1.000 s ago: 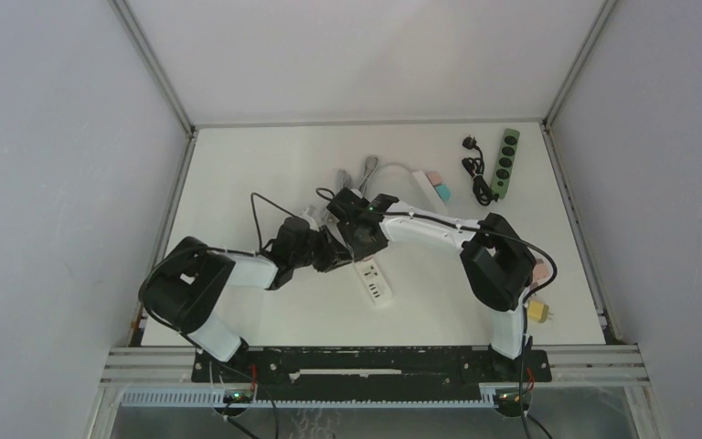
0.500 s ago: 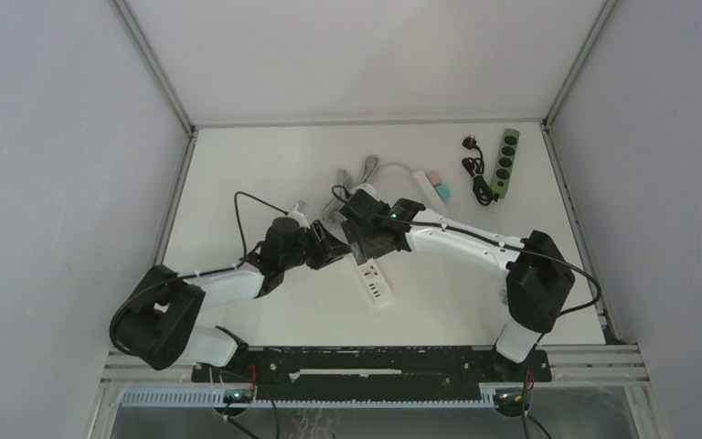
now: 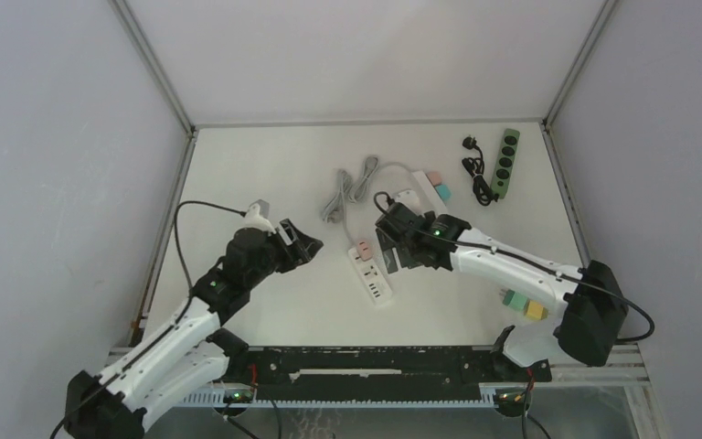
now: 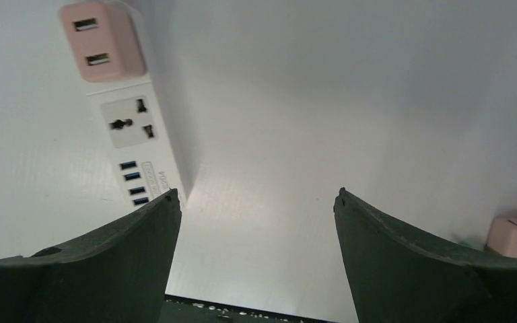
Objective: Insert the plug
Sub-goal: Pick up the plug from the center of the board.
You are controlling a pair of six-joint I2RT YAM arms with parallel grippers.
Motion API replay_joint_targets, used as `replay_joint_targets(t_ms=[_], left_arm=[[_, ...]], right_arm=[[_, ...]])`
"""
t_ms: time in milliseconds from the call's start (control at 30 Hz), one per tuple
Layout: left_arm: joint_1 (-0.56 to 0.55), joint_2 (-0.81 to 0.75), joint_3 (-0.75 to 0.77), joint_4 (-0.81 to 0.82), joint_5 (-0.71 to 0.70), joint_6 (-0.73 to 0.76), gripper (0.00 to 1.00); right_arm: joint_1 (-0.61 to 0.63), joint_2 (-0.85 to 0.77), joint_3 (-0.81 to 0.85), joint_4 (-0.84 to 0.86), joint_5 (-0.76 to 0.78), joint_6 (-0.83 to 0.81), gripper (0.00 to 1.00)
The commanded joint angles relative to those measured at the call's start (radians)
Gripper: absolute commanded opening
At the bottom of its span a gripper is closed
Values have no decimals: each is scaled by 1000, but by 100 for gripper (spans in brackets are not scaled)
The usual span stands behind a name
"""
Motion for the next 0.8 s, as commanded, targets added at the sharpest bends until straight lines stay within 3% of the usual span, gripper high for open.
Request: replay_joint_targets(t_ms=[0, 233, 400, 567, 767], left_arm=[[2, -138, 113, -249, -136, 108, 77], [2, -240, 292, -491, -201, 271, 89], [1, -276, 399, -561, -278, 416, 100], [-1, -315, 420, -551, -359, 539, 100], [-22, -380, 360, -533, -451, 554, 100]], right_arm=[[-40, -105, -57, -34, 76, 63, 92], [-200, -270, -167, -78, 78, 93, 98], [-377, -412, -261, -71, 54, 104, 100], [-604, -530, -334, -15, 14, 98, 100], [-900, -560, -363, 22, -60, 67, 100]])
